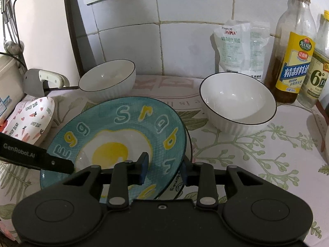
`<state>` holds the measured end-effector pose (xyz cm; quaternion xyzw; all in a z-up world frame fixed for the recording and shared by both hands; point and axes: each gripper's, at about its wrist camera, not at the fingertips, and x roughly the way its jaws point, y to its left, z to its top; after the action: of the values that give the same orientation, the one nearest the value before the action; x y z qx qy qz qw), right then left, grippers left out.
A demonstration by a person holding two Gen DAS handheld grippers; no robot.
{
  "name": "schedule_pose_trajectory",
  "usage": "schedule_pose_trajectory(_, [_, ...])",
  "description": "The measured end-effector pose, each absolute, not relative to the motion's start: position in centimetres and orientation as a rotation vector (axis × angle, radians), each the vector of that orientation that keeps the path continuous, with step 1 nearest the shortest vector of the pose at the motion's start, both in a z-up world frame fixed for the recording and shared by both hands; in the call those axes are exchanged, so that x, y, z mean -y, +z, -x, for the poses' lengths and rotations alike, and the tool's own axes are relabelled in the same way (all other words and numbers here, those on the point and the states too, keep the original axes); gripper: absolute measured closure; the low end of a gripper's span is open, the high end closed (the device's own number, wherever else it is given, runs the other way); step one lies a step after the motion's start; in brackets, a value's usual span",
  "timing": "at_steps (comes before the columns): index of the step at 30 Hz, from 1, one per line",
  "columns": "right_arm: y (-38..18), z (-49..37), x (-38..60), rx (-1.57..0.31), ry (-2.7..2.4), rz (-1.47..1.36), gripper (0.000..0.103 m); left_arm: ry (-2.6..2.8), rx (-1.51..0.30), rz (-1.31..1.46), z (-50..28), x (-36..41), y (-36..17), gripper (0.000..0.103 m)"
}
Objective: Organize plates and bowls
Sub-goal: 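Open both grippers and withdraw from the blue egg plate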
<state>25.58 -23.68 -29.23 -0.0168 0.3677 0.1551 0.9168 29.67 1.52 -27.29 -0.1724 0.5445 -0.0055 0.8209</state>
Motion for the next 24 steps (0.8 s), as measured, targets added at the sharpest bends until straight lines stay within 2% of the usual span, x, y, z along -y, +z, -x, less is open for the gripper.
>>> schedule_pose_trajectory(2, [-29.1, -25.5, 23.6, -0.761, 0.311, 0.033, 0.065, -0.012, -1.151, 0.361, -29.6, -1.4, -26.9, 0.061])
schedule_pose_trajectory(4, [-29.0, -25.3, 23.5, -0.768, 0.304, 0.028, 0.063, -0.019, -1.148, 0.364, -29.4, -1.4, -26.3, 0.05])
schedule_pose_trajectory(7, [-28.8, -25.1, 23.5, -0.775, 0.29, 0.014, 0.062, -0.029, -1.139, 0.367, -29.1, -1.5, -25.4, 0.047])
schedule_pose_trajectory(9, [-28.6, -24.9, 23.6, -0.777, 0.279, -0.003, 0.056, -0.031, -1.136, 0.358, -28.7, -1.6, -24.7, 0.045])
schedule_pose_trajectory(11, [-28.1, -24.7, 23.9, -0.778, 0.251, -0.022, 0.048, -0.037, -1.126, 0.352, -28.0, -1.7, -23.9, 0.044])
schedule_pose_trajectory(24, [-22.0, -19.5, 22.9, -0.751, 0.331, 0.054, 0.048, -0.097, -1.055, 0.233, -22.6, -2.7, -18.3, 0.044])
